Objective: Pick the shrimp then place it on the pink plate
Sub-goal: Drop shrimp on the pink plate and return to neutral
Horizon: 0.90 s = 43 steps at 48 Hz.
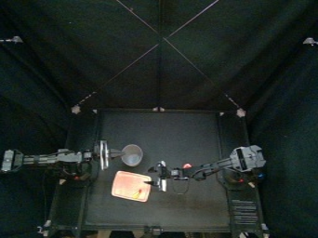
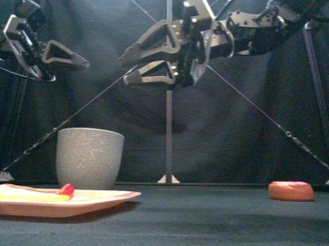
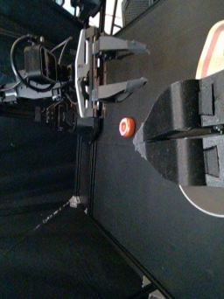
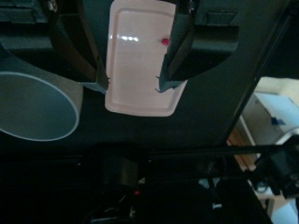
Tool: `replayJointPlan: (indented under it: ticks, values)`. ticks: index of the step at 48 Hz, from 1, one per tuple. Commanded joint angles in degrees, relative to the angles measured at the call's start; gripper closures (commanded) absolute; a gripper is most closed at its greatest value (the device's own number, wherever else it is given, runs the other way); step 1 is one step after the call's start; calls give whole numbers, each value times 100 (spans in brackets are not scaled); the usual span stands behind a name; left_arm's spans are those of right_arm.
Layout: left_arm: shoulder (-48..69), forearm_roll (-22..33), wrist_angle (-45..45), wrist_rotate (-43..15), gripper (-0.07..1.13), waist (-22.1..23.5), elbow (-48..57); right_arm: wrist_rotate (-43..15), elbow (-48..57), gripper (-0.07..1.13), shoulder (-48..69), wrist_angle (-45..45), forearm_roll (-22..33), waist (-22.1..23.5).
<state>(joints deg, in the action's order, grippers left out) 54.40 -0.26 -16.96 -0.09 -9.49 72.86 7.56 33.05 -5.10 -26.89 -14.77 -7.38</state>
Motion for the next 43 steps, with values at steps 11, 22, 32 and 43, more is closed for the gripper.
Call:
replayJointPlan:
  ticks: [11, 22, 32, 43]
  values:
    - [-9, 9, -26, -9, 95, -9, -53, 0, 1143, 19, 1107, -1178, -272, 18]
    - [-9, 0, -35, -9, 95, -9, -53, 9, 1898, 19, 1775, -1239, -255, 79]
    - [-18, -9, -35, -9, 95, -9, -35, 0, 2250, 19, 2092, -1239, -352, 105]
    - [-9, 9, -26, 0, 95, -9, 176, 0, 2364, 19, 2136, -1239, -378, 193]
